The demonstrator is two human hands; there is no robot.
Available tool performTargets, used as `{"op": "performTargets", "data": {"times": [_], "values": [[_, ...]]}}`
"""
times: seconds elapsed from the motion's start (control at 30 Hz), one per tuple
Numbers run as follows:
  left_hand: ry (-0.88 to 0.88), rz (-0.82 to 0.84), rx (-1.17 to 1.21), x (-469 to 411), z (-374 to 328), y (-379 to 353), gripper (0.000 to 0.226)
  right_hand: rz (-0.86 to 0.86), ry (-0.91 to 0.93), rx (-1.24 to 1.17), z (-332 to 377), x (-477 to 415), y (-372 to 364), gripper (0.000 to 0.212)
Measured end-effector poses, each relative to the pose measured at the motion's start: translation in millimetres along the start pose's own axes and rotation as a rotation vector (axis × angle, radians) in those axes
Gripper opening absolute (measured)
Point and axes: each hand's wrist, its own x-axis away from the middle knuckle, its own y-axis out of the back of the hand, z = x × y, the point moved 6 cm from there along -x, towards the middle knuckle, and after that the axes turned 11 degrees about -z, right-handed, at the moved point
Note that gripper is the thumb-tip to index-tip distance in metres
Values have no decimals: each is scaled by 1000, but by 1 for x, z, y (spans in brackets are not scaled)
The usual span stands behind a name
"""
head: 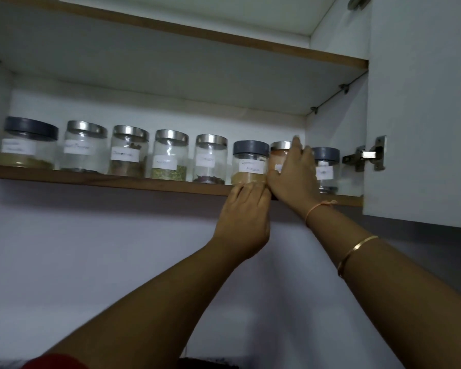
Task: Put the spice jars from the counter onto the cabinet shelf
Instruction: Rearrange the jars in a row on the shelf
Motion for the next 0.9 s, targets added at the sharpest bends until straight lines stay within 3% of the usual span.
{"op": "performTargets", "data": {"times": [0.17,0.4,0.57,0.8,0.9], "values": [[-126,89,-123,32,56,31,51,117,143,-80,104,21,-30,81],[-234,115,-179,68,180,97,51,229,167,-175,247,49,-97,79],[-127,153,-42,82,277,151,34,220,175,-228,318,60,-136,68],[-245,188,-332,80,372,204,42,258,226,-250,382,63,-182,62],[-208,166,-507,60,414,220,30,271,307,-164,407,62,-200,60]]}}
